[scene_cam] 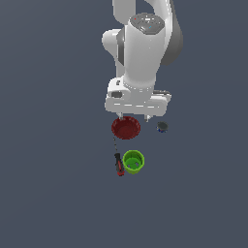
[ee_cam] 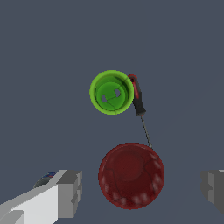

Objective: Pick up a designated object from a clutter of objects.

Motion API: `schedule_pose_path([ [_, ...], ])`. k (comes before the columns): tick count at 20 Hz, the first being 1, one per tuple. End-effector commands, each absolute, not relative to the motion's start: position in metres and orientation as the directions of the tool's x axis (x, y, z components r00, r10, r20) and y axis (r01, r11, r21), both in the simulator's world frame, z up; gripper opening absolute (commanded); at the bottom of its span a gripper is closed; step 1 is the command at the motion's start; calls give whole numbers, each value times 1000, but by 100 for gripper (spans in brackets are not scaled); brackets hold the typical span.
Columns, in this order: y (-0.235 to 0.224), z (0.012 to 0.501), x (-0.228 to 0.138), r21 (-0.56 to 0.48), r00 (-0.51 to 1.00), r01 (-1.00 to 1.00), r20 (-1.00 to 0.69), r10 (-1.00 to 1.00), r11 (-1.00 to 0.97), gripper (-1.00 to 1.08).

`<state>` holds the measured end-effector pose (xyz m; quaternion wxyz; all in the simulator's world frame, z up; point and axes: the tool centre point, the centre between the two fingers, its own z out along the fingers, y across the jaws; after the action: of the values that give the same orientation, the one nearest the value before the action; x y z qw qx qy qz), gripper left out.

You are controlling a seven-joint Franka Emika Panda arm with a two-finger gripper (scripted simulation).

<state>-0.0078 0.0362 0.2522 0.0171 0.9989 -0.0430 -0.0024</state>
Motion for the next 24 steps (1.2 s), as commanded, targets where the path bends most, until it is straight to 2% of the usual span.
schedule_pose_path([
  [1,55,233,-12,38,995,-100,-1,-100,-994,100],
  [8,111,178,-35,42,990,-141,9,-141,-989,100],
  [16,171,121,-78,30,983,-184,13,-184,-982,100],
  [24,211,82,-122,11,976,-216,7,-216,-976,100],
])
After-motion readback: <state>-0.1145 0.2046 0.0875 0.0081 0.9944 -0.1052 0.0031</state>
